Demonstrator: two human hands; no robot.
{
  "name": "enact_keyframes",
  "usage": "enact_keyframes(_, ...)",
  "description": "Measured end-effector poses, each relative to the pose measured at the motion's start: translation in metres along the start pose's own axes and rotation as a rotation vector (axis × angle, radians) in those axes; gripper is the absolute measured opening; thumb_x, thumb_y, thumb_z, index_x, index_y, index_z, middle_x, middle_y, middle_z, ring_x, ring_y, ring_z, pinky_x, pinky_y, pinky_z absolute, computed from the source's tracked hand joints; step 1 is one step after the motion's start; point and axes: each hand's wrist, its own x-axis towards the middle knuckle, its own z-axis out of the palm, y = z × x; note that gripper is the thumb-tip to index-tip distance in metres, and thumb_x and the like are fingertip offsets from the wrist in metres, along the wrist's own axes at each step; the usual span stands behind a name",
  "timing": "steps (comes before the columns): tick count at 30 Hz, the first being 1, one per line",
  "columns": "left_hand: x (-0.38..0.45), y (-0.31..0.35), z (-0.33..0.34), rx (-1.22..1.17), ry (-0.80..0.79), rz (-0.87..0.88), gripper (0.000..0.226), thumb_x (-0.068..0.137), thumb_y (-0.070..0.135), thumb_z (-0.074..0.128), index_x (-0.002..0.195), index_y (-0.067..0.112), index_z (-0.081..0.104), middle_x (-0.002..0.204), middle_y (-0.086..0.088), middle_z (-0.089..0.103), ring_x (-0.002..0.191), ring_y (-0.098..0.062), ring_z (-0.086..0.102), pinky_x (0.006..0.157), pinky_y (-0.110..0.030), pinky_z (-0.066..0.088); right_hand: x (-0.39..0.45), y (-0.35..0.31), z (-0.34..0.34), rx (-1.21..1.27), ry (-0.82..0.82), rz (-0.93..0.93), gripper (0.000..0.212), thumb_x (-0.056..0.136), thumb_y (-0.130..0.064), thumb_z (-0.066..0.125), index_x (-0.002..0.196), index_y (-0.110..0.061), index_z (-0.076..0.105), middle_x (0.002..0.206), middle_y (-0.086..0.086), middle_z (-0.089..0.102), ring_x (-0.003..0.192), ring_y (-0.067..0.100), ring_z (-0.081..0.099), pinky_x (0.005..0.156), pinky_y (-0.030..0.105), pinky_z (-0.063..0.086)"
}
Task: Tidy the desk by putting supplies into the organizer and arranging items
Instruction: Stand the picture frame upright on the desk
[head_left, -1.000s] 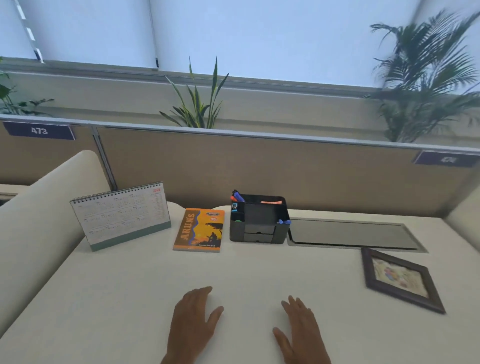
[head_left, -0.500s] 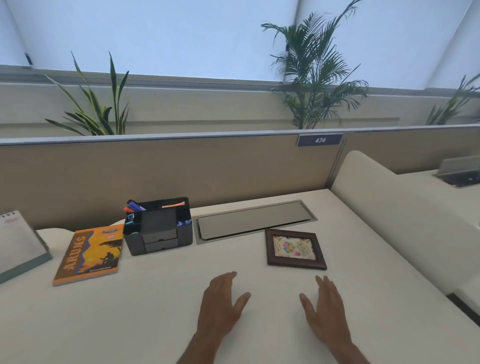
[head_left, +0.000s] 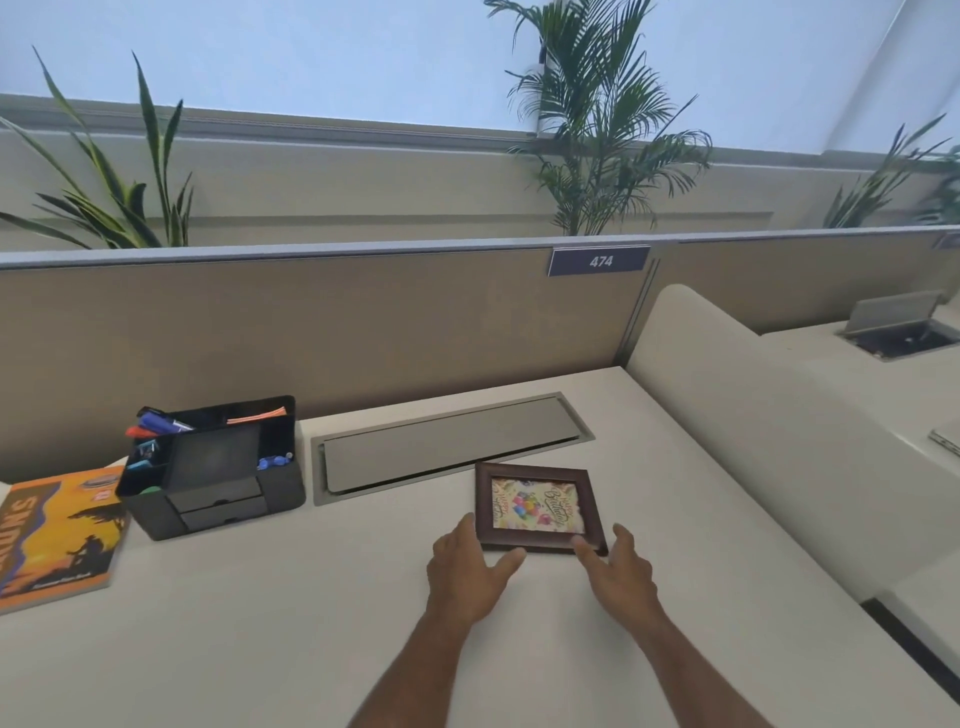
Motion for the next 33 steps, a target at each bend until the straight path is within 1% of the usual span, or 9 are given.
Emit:
enact_keyframes(6, 0.008, 0.007, 0.015, 0.046, -0.057, -0.004, 0.095, 0.08, 0.07, 0.055, 0.15, 0.016, 0.021, 0.149, 0.0, 0.039, 0.136, -0.024, 0.03, 0.109, -0.039, 0.03, 0.013, -0.001, 0.01, 0.101, -0.022, 0.029, 0.091, 0.08, -0.073, 0.053, 0.148, -0.018, 0.029, 0.136, 0.008, 0.054, 0.129, 0.032, 0.046, 0.108, 0.05, 0.036)
enact_keyframes(10, 0.0, 0.001, 0.017, 0.066, -0.041, 0.026, 0.091, 0.08, 0.072, 0.053, 0.145, 0.014, 0.028, 0.147, 0.0, 0.039, 0.133, -0.023, 0.032, 0.108, -0.038, 0.034, 0.011, -0.004, 0.008, 0.397, 0.04, 0.073, 0.083, 0.088, -0.054, 0.063, 0.15, -0.013, 0.024, 0.138, 0.007, 0.052, 0.13, 0.028, 0.046, 0.101, 0.034, 0.036)
enact_keyframes(13, -0.014, -0.008, 0.02, 0.064, -0.034, 0.035, 0.094, 0.079, 0.078, 0.047, 0.145, 0.014, 0.029, 0.149, 0.001, 0.037, 0.133, -0.023, 0.031, 0.108, -0.037, 0.033, 0.014, -0.009, 0.006, 0.621, 0.133, 0.146, 0.073, 0.088, -0.041, 0.068, 0.145, -0.01, 0.034, 0.124, 0.005, 0.057, 0.121, 0.027, 0.052, 0.101, 0.036, 0.04)
enact_keyframes(15, -0.025, -0.01, 0.022, 0.05, -0.048, 0.037, 0.099, 0.073, 0.087, 0.037, 0.142, 0.015, 0.033, 0.145, 0.003, 0.042, 0.129, -0.022, 0.034, 0.106, -0.036, 0.035, 0.013, -0.015, 0.006, 0.843, 0.132, 0.19, 0.055, 0.088, -0.026, 0.072, 0.134, -0.007, 0.049, 0.122, 0.011, 0.063, 0.111, 0.028, 0.061, 0.096, 0.044, 0.051)
enact_keyframes(17, -0.037, -0.01, 0.025, 0.024, -0.063, 0.034, 0.109, 0.063, 0.094, 0.023, 0.138, 0.017, 0.038, 0.14, 0.003, 0.048, 0.127, -0.021, 0.037, 0.104, -0.036, 0.037, 0.006, -0.026, 0.005, 0.948, 0.1, 0.15, 0.026, 0.087, -0.007, 0.07, 0.113, -0.008, 0.063, 0.11, 0.014, 0.069, 0.1, 0.03, 0.067, 0.082, 0.043, 0.058)
enact_keyframes(19, -0.048, -0.012, 0.025, -0.038, -0.088, 0.015, 0.112, 0.06, 0.095, 0.021, 0.14, 0.018, 0.038, 0.141, 0.003, 0.048, 0.129, -0.02, 0.037, 0.106, -0.036, 0.036, -0.002, -0.035, 0.003, 0.912, 0.113, 0.085, 0.018, 0.085, -0.003, 0.071, 0.098, -0.014, 0.066, 0.101, 0.012, 0.071, 0.094, 0.03, 0.069, 0.075, 0.042, 0.059)
enact_keyframes(22, -0.059, -0.019, 0.019, -0.158, -0.087, -0.011, 0.087, 0.079, 0.076, 0.049, 0.147, 0.025, 0.033, 0.141, 0.0, 0.047, 0.132, -0.018, 0.037, 0.109, -0.033, 0.033, -0.011, -0.045, -0.004, 0.756, 0.158, -0.097, 0.02, 0.08, -0.009, 0.077, 0.091, -0.022, 0.067, 0.092, 0.006, 0.073, 0.088, 0.027, 0.071, 0.075, 0.047, 0.061)
enact_keyframes(28, -0.054, -0.039, -0.019, -0.365, 0.233, 0.061, 0.072, 0.083, 0.045, 0.07, 0.143, 0.023, 0.039, 0.136, 0.009, 0.047, 0.125, -0.016, 0.043, 0.106, -0.04, 0.04, -0.035, -0.061, -0.018, 0.456, 0.071, -0.428, 0.027, 0.08, -0.007, 0.077, 0.094, -0.028, 0.066, 0.09, -0.006, 0.073, 0.086, 0.015, 0.07, 0.077, 0.044, 0.06)
enact_keyframes(33, -0.047, -0.046, -0.048, -0.414, 0.179, 0.139, 0.043, 0.086, 0.028, 0.072, 0.125, 0.031, 0.053, 0.11, 0.014, 0.063, 0.105, -0.005, 0.056, 0.08, -0.009, 0.042, -0.05, -0.065, -0.02, 0.388, -0.068, -0.55, 0.032, 0.079, 0.001, 0.075, 0.091, -0.027, 0.065, 0.089, -0.004, 0.072, 0.086, 0.017, 0.068, 0.072, 0.041, 0.06)
